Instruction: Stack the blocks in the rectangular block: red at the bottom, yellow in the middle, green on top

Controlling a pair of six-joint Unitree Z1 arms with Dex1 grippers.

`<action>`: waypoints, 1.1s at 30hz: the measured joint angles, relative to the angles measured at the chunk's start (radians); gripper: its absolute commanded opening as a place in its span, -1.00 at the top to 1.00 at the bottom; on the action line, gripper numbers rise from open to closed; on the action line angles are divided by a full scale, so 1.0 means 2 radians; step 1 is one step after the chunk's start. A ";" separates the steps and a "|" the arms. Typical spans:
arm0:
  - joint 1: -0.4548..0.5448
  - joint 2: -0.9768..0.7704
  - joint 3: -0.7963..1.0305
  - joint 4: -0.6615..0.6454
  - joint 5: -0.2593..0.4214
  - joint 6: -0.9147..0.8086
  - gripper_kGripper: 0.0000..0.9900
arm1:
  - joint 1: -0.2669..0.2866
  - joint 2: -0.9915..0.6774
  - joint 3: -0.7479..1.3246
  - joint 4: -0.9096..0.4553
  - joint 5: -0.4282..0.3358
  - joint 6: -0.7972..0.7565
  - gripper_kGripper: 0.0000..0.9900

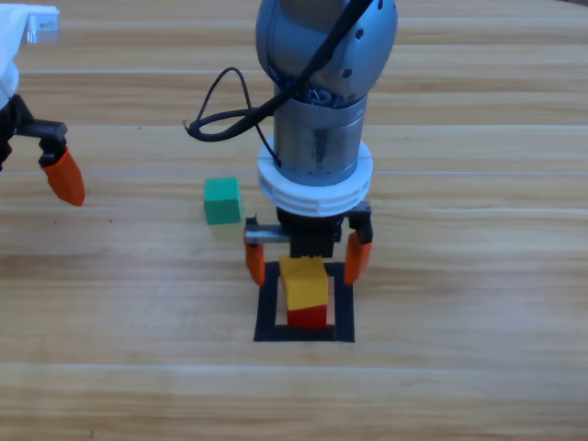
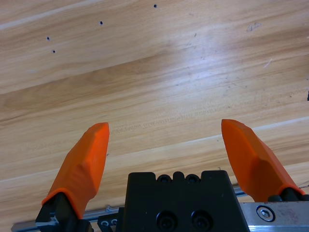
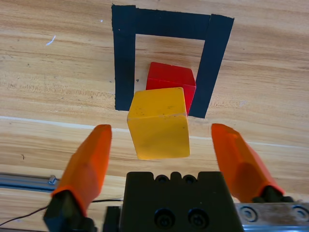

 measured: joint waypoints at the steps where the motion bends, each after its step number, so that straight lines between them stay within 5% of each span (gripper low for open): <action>1: 0.000 0.000 0.000 0.000 0.000 0.000 -1.00 | 0.000 0.000 -0.001 0.000 -0.001 -0.001 -1.00; 6: 0.000 0.000 0.001 0.000 0.000 0.000 -1.00 | 0.001 -0.019 -0.004 0.000 -0.056 -0.007 -1.00; 12: 0.000 0.004 -0.043 0.011 0.000 -0.009 -1.00 | -0.001 -0.145 0.022 0.000 -0.125 -0.066 -1.00; 18: -0.014 0.022 -0.100 0.039 0.003 -0.108 -1.00 | -0.005 -0.271 0.167 -0.043 -0.171 -0.144 -1.00; 20: -0.031 0.039 -0.116 0.049 0.008 -0.148 -1.00 | -0.011 -0.325 0.283 -0.128 -0.162 -0.185 -1.00; 25: -0.096 0.109 -0.204 0.071 0.014 -0.235 -1.00 | -0.064 -0.514 0.610 -0.415 -0.030 -0.334 -1.00; 29: -0.154 0.183 -0.255 0.074 0.022 -0.281 -0.99 | -0.087 -0.615 0.672 -0.450 -0.014 -0.416 -0.99; 33: -0.185 0.234 -0.258 0.074 0.028 -0.302 -0.97 | -0.097 -0.612 0.690 -0.468 0.026 -0.461 -0.99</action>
